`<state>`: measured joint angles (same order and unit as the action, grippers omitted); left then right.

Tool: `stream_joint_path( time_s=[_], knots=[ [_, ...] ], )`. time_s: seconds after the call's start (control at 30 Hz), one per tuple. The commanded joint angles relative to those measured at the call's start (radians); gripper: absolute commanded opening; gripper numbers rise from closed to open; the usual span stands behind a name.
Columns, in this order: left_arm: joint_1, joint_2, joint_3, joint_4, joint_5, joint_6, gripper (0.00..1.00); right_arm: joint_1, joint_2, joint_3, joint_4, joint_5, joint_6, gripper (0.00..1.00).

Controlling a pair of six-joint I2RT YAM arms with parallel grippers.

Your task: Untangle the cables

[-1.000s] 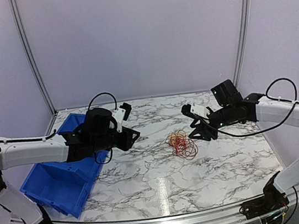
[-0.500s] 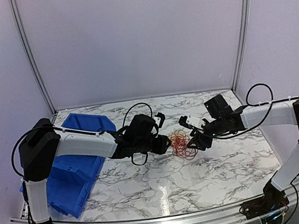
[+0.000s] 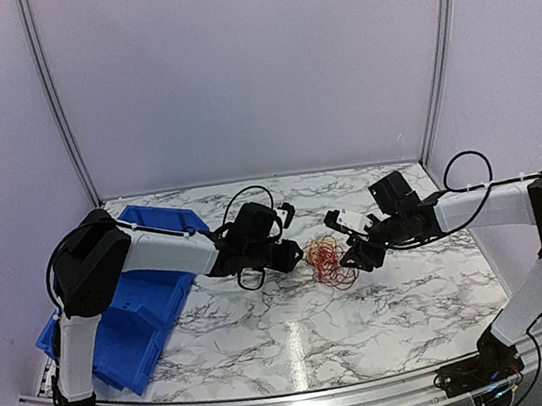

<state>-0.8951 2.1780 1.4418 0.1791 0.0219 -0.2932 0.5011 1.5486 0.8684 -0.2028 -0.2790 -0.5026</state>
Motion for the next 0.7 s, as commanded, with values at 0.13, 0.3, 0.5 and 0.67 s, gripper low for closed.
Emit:
stream_joint_path(
  time_s=[0.13, 0.3, 0.5, 0.67],
  knots=[
    [0.010, 0.074, 0.073, 0.009, 0.046, 0.042, 0.24, 0.003, 0.034, 0.051, -0.029, 0.004, -0.023, 0.61],
    [0.014, 0.098, 0.089, 0.015, 0.036, 0.034, 0.08, 0.005, 0.031, 0.052, -0.038, -0.016, -0.030, 0.60],
    [0.011, 0.058, 0.052, 0.019, 0.049, 0.011, 0.00, 0.018, -0.022, 0.087, -0.079, -0.024, -0.024, 0.61],
    [-0.020, -0.033, -0.052, 0.074, 0.090, -0.036, 0.00, 0.037, -0.009, 0.230, -0.177, -0.105, -0.014, 0.75]
  ],
)
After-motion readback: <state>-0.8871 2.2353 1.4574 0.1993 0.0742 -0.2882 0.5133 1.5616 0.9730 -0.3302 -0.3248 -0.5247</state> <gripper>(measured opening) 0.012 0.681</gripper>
